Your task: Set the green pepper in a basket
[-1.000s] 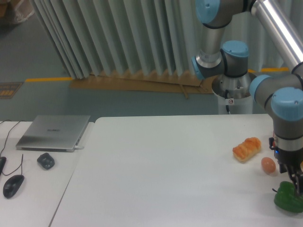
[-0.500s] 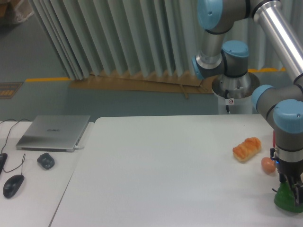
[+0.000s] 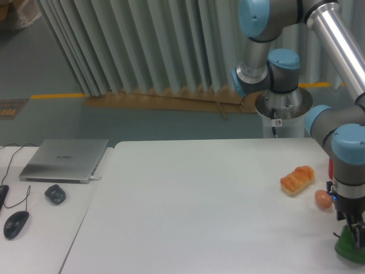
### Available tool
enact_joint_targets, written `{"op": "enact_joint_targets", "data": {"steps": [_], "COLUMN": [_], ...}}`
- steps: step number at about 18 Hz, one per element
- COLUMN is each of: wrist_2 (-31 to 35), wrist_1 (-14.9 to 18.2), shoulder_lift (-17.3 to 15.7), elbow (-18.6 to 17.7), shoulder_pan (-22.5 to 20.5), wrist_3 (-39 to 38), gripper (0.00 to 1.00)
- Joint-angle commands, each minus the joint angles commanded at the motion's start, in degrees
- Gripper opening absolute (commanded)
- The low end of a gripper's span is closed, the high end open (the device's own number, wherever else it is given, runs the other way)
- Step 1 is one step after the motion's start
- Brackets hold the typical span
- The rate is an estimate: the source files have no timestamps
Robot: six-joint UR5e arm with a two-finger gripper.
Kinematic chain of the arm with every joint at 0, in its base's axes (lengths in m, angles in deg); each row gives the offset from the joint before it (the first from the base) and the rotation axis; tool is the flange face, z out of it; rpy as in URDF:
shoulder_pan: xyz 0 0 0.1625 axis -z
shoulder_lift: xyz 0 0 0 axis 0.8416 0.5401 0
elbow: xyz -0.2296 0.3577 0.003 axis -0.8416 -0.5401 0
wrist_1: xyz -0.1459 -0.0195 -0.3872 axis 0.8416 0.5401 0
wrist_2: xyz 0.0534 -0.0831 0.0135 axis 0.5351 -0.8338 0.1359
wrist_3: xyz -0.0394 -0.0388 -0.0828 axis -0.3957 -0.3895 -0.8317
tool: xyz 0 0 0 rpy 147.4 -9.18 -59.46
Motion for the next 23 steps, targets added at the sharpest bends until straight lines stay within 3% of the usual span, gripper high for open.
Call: {"op": "enact_joint_targets", "data": {"steps": [19,23], "wrist_2": [-0.3,-0.2], "wrist_1": [0.0,-0.3], "shoulder_lift": [1.7,3.3], "elbow": [3.6,3.8], "shoulder_pan": [-0.1,-0.1], "wrist_3": [-0.1,-0.2], "gripper": [1.0,1.0]}}
